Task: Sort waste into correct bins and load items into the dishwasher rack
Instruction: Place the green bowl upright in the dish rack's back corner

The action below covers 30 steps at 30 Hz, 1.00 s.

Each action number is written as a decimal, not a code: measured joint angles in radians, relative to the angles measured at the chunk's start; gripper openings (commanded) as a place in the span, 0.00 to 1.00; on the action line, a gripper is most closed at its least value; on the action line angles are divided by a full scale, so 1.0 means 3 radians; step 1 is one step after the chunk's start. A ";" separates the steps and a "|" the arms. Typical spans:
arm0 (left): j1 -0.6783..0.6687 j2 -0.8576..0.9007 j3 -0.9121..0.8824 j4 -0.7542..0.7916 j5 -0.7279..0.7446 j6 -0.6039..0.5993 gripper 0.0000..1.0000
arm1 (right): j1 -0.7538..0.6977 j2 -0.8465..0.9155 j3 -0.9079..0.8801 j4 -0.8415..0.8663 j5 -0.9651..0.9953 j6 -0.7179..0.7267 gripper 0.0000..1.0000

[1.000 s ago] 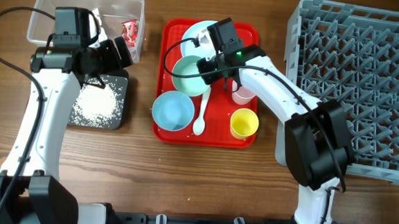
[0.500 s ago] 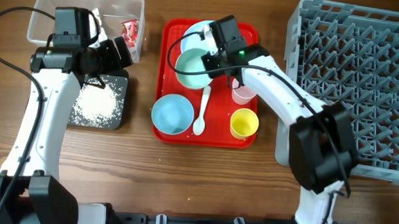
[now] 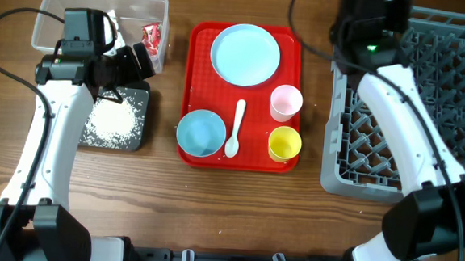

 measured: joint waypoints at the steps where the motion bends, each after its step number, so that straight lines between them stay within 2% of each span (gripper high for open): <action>1: 0.0000 0.0000 0.0000 0.0000 0.0000 0.0000 1.00 | -0.0100 0.0041 -0.0001 0.0158 0.0036 -0.0118 0.04; 7: 0.0000 0.0000 0.0000 -0.0003 0.0001 0.0000 1.00 | -0.0301 0.0693 0.0001 0.1067 0.0238 -0.1272 0.04; 12: 0.0000 0.0000 0.0000 -0.0001 0.0001 0.0000 1.00 | -0.0300 0.1026 -0.0003 0.1052 0.0308 -0.1626 0.04; 23: 0.0000 0.0000 0.0000 -0.0003 0.0001 0.0000 1.00 | -0.0300 0.1029 -0.0051 0.0809 0.0343 -0.1686 0.04; 30: 0.0000 0.0000 0.0000 -0.0001 0.0001 0.0000 1.00 | -0.0300 0.1036 -0.0075 0.0312 0.0313 -0.1353 0.04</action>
